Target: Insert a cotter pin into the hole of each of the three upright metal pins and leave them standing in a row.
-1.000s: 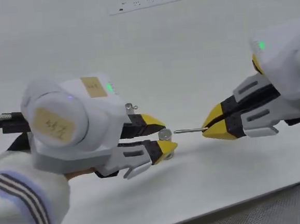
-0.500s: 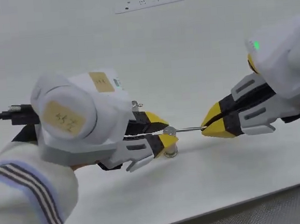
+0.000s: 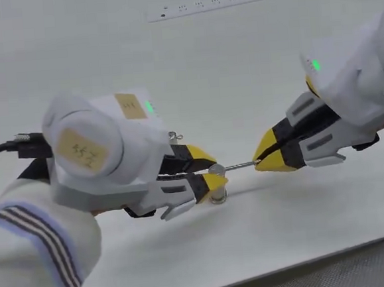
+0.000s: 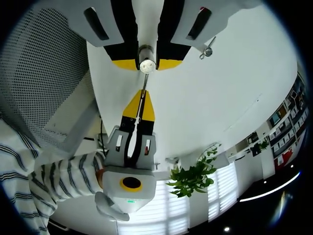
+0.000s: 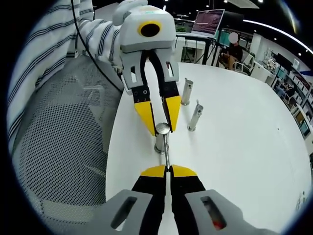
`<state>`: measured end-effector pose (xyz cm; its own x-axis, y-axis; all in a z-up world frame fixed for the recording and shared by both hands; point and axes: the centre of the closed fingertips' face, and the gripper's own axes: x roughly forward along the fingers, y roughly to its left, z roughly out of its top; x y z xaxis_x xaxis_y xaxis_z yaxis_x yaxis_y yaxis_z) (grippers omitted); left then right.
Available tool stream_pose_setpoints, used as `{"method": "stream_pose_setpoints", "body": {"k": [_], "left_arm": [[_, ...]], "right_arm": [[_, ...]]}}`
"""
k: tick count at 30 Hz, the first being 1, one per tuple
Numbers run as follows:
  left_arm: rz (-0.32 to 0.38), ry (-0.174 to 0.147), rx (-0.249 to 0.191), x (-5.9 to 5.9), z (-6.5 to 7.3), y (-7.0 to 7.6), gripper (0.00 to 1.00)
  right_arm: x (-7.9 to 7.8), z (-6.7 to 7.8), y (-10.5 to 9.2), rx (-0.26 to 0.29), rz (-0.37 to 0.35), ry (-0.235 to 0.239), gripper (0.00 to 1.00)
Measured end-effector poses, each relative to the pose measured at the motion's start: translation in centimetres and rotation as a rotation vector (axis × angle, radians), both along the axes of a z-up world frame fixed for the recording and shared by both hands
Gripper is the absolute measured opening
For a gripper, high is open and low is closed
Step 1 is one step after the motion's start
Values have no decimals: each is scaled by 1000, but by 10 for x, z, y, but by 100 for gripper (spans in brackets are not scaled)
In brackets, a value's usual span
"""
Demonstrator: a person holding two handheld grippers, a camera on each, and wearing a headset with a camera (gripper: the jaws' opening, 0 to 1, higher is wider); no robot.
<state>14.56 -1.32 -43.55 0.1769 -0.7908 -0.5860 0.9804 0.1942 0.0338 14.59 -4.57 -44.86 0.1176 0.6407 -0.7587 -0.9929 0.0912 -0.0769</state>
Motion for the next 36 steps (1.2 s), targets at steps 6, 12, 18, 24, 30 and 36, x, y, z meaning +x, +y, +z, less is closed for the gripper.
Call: {"method": "stream_pose_setpoints", "body": {"k": [6,12,18,24,30,36], "left_arm": [[-5,-4,2,1,0,-3,9],[1,5,-2,0,1,-4,9],[3,10,-3,0,0,-4,9],[5,10,-4,1,0,-4,9],[2,11,-2,1,0,-4,9],[7,19,-2,1,0,-4,9]], "right_arm": [[0,2,9,14,22,11,0],[-2,1,20,21,48,2,0],[-2,1,27,30,80,-8,0],[0,0,33,34,127,-48,0],[3,3,36,66,96,-43,6],[5,5,30,66,78,-39,9]]}}
